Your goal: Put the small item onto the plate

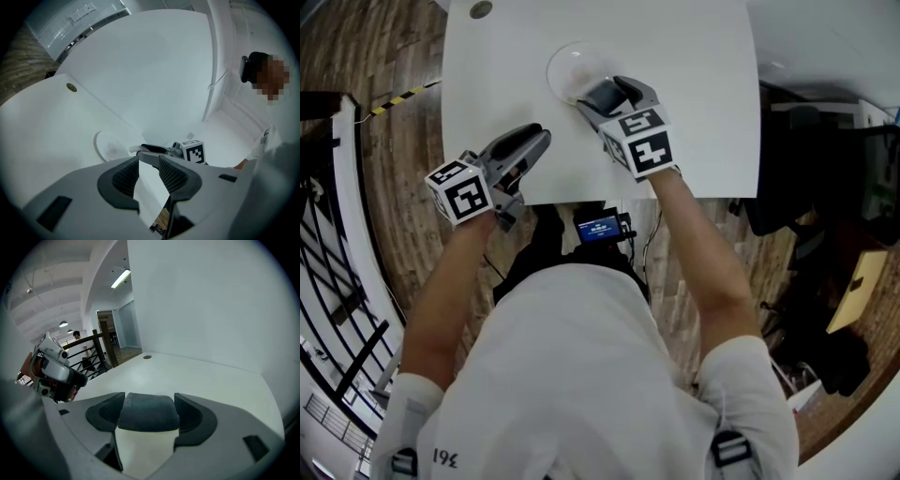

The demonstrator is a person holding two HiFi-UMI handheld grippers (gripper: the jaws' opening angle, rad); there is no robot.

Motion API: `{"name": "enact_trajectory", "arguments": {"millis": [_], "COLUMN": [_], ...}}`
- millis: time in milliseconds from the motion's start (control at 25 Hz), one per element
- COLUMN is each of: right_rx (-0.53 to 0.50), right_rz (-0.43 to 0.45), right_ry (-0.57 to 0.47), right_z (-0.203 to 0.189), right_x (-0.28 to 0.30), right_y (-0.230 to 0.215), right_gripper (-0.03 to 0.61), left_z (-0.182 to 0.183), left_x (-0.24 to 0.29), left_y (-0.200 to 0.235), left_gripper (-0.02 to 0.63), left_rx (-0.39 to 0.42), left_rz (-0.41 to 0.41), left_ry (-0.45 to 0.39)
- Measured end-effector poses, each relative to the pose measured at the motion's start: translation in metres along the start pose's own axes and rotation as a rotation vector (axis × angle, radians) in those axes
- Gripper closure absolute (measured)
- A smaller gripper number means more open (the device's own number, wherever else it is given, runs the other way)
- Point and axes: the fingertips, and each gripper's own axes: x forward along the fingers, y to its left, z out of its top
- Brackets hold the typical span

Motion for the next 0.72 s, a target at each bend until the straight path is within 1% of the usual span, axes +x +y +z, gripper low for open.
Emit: {"name": "enact_trajectory", "arguments": {"millis": [280, 560, 720], "right_rx": [-0.043, -0.139, -0.197], "right_rz": [-0.006, -0.022, -0.048], "right_ry": [0.073, 0.096, 0.121], "right_z": [-0.002, 0.016, 0.014], "right_x": [0.037, 0.075, 0.089], "right_y": [-0.013, -0.016, -0.02], "right_gripper": [0.258, 0.258, 0.258], "left_z": [-0.007, -0.012, -0.013], "left_x": [0.01, 0.011, 0.009], "left_y": [0.023, 0.031, 0.032], "left_gripper": [0.483, 0.483, 0.483], "left_rx": [-0.026, -0.045, -0.051], "left_rz": [0.042, 0.058, 0.062], "left_ry": [0.031, 0.039, 0.033]}}
